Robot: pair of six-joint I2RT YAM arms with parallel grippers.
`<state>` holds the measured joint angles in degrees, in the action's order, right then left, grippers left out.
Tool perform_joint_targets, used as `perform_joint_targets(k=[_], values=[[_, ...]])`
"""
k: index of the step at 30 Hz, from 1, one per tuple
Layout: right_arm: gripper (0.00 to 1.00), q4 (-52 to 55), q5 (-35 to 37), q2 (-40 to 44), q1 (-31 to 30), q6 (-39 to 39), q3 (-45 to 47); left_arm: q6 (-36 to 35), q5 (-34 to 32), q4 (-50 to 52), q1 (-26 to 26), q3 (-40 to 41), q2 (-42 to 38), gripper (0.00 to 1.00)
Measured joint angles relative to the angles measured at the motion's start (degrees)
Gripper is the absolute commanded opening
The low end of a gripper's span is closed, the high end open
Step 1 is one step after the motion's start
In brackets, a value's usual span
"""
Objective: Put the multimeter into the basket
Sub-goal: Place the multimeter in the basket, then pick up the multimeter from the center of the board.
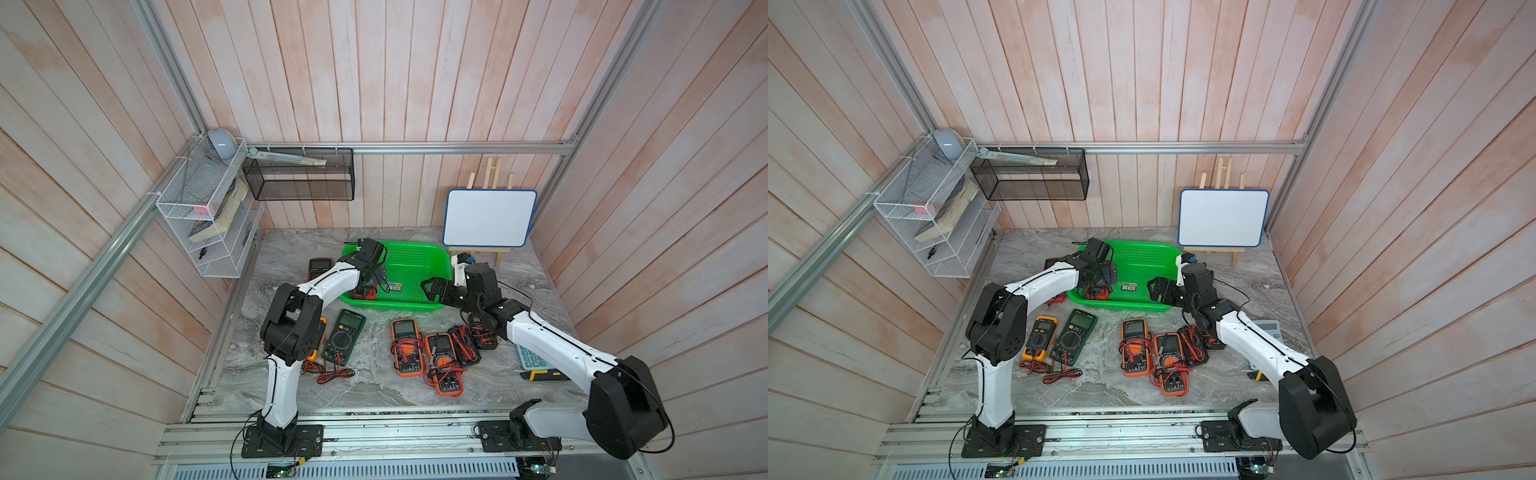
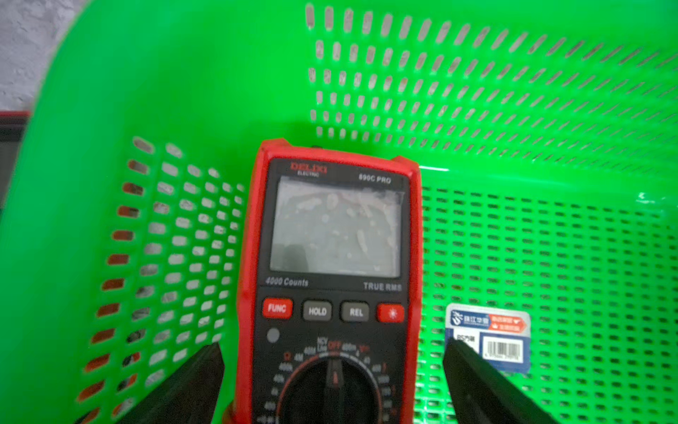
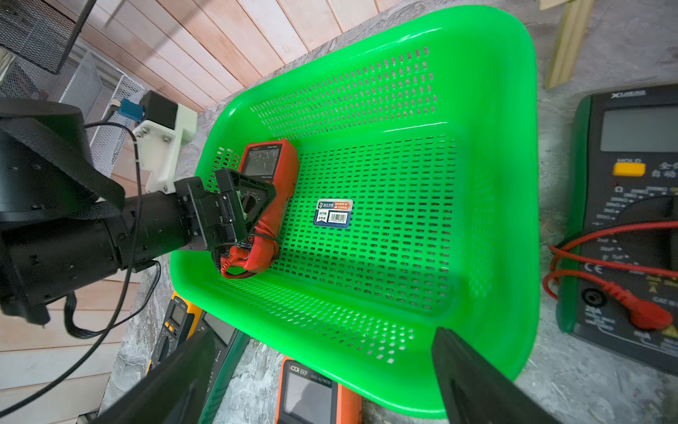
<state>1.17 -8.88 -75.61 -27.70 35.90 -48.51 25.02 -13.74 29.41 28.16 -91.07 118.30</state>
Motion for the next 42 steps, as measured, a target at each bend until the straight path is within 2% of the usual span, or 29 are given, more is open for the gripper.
perform_joint_targets(k=[7,13,25,32,36,42], values=[[0.98,0.15,0.00,1.11,0.00,-0.24,0.55,-0.63,-0.13,-0.15,0.00,-0.66,-3.13,1.00],[0.98,0.22,-0.02,2.69,0.00,-0.76,2.08,-0.61,0.66,-0.81,0.00,-0.07,-9.46,1.00],[0.98,0.68,-0.02,6.69,0.00,-1.27,6.45,3.13,5.84,-2.40,0.66,12.96,-21.92,1.00],[0.98,1.31,0.00,9.22,-0.07,-1.29,9.57,8.98,6.38,-2.27,7.91,18.01,-25.20,1.00],[0.98,1.68,0.13,10.73,-0.13,-1.29,10.64,14.36,6.62,-2.05,13.31,19.80,-25.66,1.00],[0.98,2.14,1.55,12.59,-0.13,-1.29,11.96,23.67,6.43,-0.59,18.08,22.51,-26.38,1.00]])
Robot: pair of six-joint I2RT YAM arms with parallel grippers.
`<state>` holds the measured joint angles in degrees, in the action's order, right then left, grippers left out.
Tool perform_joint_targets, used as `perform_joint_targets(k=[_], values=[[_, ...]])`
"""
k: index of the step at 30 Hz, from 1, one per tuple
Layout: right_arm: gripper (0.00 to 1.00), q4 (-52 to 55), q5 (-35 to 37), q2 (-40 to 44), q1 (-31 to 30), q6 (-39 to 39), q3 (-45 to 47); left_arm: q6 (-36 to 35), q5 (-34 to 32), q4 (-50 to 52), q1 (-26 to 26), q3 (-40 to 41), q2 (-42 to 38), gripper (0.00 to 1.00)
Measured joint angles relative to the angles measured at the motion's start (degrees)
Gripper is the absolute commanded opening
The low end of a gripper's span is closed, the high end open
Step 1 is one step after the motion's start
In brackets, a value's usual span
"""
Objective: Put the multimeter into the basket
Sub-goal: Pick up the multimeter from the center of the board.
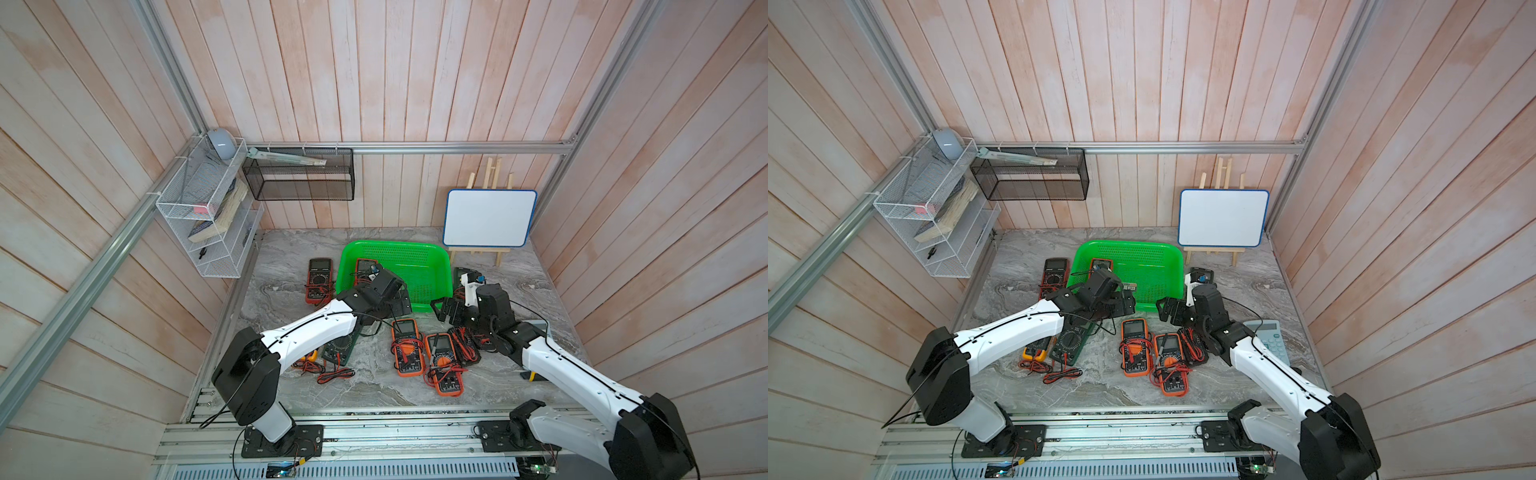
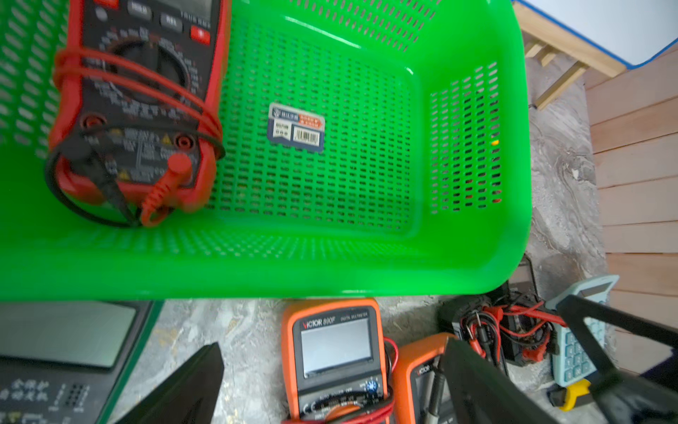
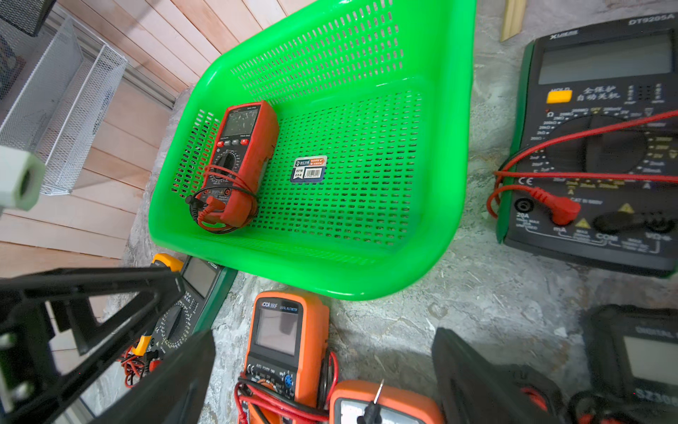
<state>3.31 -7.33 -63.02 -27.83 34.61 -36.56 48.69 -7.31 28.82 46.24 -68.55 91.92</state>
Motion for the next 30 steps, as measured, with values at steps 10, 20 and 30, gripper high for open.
perform_joint_targets(k=[10,20,30], values=[[0.98,0.66,2.23,1.29,0.00,0.00,0.33,7.34,2.99,2.69,7.50,0.87,0.17,1.00],[0.98,1.11,2.97,2.45,0.24,-0.33,0.33,8.59,5.66,5.49,10.54,1.25,2.80,1.00],[0.98,1.22,2.89,2.45,1.09,-0.83,0.33,8.24,5.57,6.80,10.56,1.27,6.03,1.00]])
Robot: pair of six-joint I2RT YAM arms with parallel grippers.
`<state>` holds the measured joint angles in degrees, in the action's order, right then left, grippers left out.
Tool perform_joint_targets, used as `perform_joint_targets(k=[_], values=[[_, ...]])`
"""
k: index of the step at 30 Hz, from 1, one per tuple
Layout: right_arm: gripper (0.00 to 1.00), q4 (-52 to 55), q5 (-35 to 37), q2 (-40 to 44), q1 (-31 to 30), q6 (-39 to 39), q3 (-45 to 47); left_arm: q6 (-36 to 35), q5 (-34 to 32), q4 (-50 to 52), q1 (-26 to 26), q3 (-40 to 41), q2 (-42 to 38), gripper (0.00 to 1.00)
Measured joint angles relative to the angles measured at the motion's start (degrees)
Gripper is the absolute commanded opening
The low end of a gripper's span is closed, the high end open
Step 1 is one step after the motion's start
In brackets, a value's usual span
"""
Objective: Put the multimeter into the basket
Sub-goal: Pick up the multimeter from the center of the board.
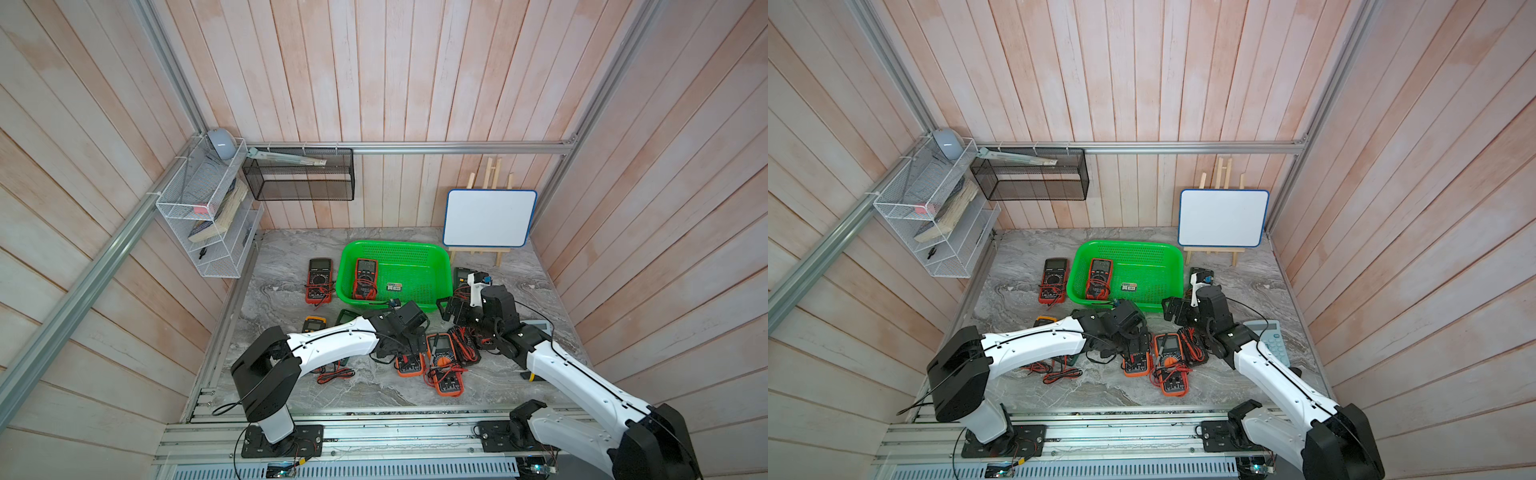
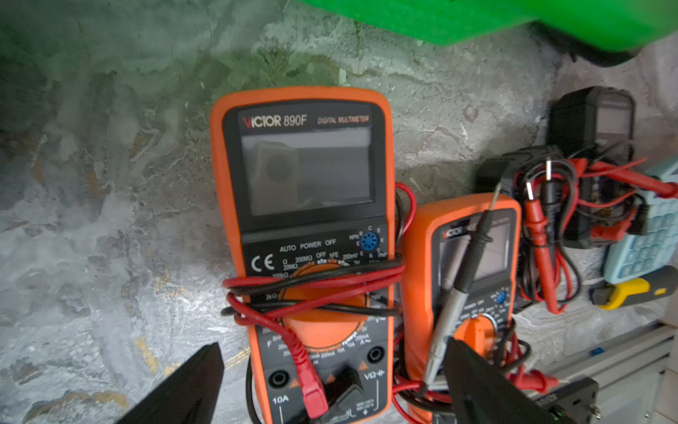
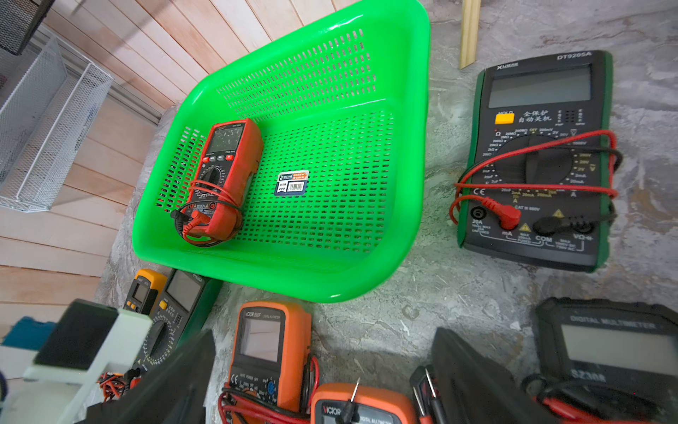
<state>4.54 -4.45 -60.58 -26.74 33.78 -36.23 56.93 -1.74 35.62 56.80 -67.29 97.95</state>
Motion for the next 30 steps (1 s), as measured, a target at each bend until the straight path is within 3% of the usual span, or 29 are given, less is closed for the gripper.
perform_joint_targets(k=[28,30], values=[[0.98,-0.20,-1.29,-2.82,0.96,0.00,-0.02,-6.56,-0.04,-1.86,-0.85,-2.51,8.28,1.00],[0.98,-0.17,-1.29,-2.84,0.96,0.02,-0.04,-6.86,0.31,-2.36,-1.05,-2.45,8.66,0.93]])
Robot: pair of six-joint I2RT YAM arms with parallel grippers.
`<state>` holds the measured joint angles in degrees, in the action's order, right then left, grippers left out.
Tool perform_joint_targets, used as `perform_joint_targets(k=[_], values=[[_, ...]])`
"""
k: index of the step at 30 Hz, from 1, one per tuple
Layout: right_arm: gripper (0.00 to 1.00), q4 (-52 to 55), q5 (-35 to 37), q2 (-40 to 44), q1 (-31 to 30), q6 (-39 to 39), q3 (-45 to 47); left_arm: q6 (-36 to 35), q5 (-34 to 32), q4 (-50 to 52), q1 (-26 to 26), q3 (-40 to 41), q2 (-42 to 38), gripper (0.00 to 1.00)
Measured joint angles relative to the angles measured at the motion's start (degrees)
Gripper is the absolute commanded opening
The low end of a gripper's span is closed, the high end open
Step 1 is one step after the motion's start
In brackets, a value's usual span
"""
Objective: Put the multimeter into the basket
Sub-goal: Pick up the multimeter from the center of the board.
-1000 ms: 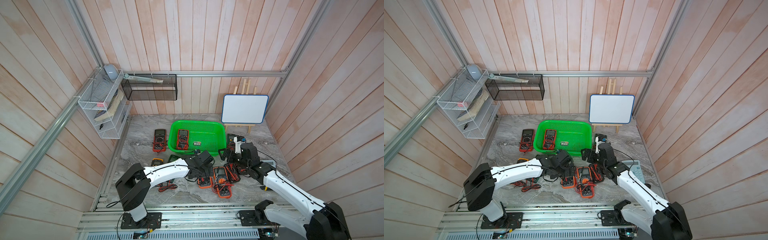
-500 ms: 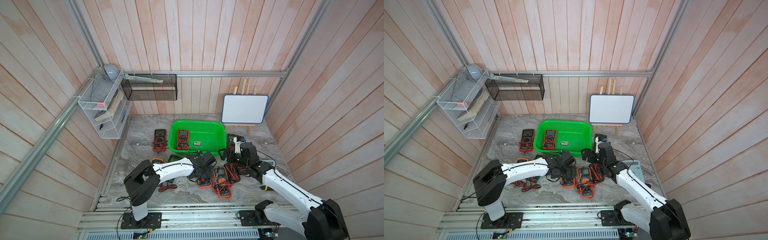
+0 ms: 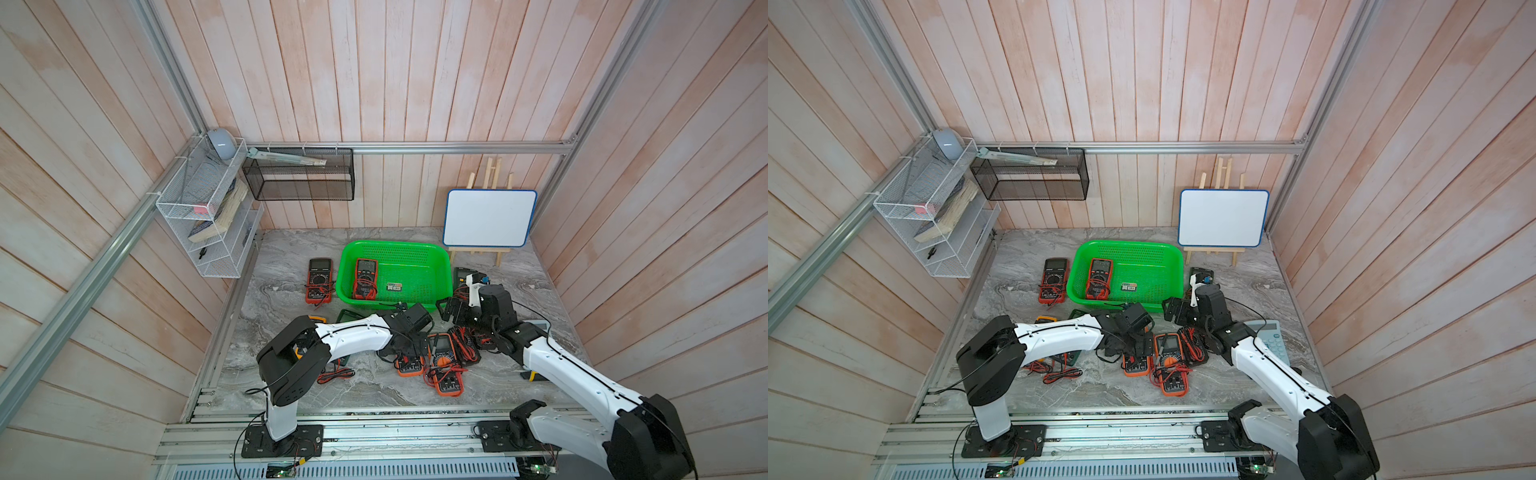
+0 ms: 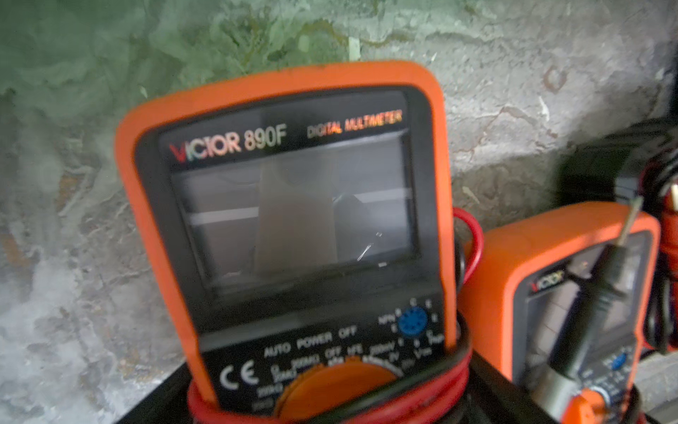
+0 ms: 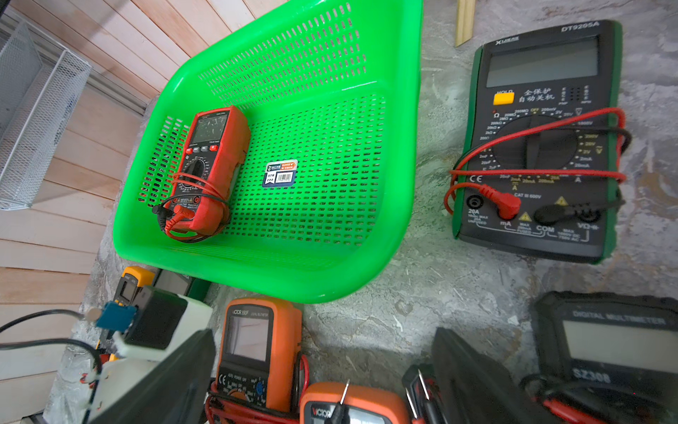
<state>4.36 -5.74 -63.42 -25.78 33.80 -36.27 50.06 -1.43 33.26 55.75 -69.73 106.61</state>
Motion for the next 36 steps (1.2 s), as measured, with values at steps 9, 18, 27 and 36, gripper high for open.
perform_joint_targets(k=[9,18,27,36], values=[[0.98,0.46,-0.63,-0.02,0.00,0.07,-1.31,-1.42,1.77,-4.37,-1.27,3.74,-2.03,0.08],[0.98,0.35,-3.23,-0.02,0.00,0.35,-3.52,-2.54,1.49,-0.63,-2.34,8.74,-9.79,0.00],[0.98,-2.27,-7.26,-2.16,0.02,1.38,-7.17,-6.25,-1.11,4.55,-2.34,8.07,-22.05,0.00],[0.98,-4.33,-9.20,-6.05,0.92,3.61,-12.28,-12.20,-4.26,7.50,-5.92,-0.33,-22.91,0.00]])
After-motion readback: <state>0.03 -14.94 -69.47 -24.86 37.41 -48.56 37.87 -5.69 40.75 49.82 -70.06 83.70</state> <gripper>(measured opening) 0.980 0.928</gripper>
